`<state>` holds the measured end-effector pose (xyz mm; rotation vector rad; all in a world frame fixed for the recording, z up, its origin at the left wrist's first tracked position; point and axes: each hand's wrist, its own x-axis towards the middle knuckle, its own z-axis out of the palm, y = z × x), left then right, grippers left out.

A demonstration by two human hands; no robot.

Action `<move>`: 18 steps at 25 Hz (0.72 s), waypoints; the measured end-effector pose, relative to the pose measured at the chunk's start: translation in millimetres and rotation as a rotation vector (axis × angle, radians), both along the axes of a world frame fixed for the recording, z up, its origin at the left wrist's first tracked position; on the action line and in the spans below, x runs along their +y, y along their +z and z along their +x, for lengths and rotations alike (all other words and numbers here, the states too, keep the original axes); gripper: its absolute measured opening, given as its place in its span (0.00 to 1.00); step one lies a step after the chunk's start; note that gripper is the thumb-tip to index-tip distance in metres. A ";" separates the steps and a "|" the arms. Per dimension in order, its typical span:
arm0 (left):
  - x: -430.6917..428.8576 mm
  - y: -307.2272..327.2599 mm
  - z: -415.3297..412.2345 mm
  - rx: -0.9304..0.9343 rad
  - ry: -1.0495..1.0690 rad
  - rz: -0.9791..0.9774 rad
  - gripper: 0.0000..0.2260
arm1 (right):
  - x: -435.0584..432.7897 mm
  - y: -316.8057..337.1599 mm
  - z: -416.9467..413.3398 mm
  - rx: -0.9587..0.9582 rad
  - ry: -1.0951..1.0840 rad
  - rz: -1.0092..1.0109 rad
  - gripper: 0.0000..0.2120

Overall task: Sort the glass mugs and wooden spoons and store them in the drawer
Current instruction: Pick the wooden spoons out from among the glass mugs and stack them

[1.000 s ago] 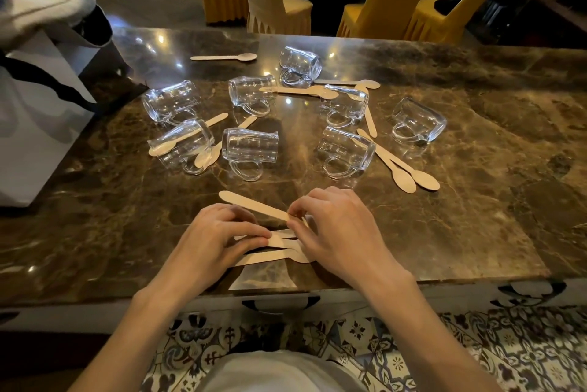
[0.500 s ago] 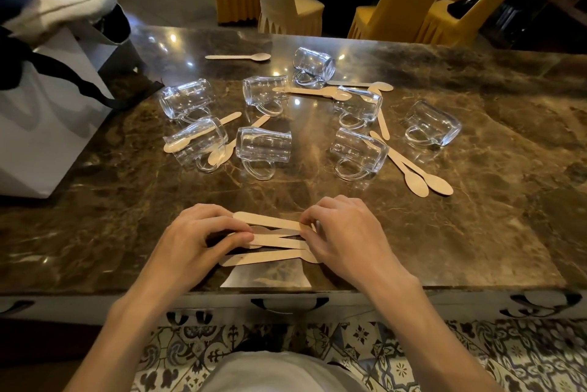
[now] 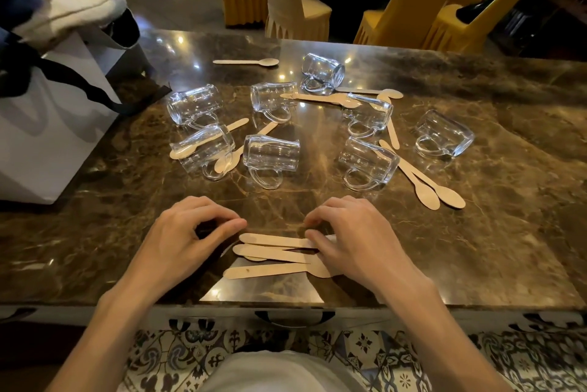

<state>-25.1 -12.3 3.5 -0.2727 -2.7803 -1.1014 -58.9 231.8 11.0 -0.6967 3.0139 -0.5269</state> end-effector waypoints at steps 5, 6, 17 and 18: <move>-7.8 18.4 -29.0 0.037 0.011 -0.028 0.13 | -3.7 21.8 -25.2 0.054 0.013 -0.026 0.09; -11.4 23.8 -36.0 0.050 0.028 -0.033 0.12 | -5.1 27.1 -31.7 0.061 0.020 -0.037 0.09; -31.4 64.0 -155.1 -0.001 0.066 -0.364 0.11 | -34.4 59.1 -111.2 0.084 0.097 -0.009 0.08; -30.7 62.1 -165.5 -0.024 0.042 -0.424 0.11 | -38.1 58.7 -116.6 0.079 0.106 -0.005 0.08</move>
